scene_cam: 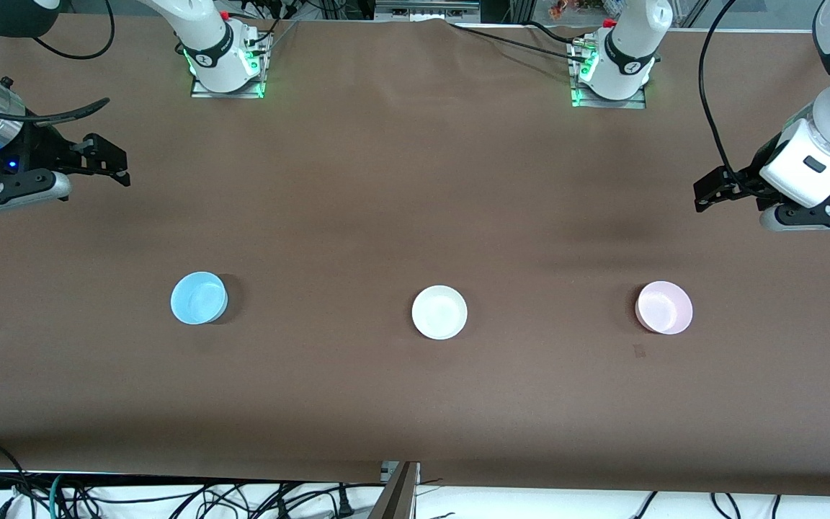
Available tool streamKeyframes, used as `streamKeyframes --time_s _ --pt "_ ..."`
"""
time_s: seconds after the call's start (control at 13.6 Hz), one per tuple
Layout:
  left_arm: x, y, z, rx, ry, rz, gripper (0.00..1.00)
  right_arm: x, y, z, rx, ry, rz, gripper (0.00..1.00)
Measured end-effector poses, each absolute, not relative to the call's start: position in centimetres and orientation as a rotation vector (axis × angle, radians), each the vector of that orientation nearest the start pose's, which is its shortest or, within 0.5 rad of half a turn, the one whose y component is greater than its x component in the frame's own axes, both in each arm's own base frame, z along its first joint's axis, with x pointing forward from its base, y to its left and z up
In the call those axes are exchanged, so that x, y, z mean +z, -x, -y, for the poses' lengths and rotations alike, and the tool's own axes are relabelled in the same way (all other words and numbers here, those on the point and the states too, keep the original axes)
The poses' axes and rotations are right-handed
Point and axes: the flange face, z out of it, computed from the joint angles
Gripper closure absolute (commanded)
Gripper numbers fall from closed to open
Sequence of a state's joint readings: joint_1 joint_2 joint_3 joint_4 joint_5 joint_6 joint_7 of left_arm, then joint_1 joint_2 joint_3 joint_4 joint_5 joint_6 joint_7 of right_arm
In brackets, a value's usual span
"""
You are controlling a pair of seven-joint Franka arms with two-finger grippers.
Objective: Stack pink and blue bowls on white bowl
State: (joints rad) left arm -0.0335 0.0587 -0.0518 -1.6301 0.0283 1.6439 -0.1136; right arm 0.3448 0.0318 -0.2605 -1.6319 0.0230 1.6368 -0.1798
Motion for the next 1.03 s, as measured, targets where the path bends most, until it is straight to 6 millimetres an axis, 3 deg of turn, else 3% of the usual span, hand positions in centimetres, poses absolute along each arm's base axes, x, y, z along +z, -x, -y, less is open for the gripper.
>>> streamKeyframes --time_s 1.03 --pt "56.62 -57.23 3.81 0.103 3.11 -0.035 0.0 57.9 -57.07 -5.55 0.024 3.102 0.414 0.0"
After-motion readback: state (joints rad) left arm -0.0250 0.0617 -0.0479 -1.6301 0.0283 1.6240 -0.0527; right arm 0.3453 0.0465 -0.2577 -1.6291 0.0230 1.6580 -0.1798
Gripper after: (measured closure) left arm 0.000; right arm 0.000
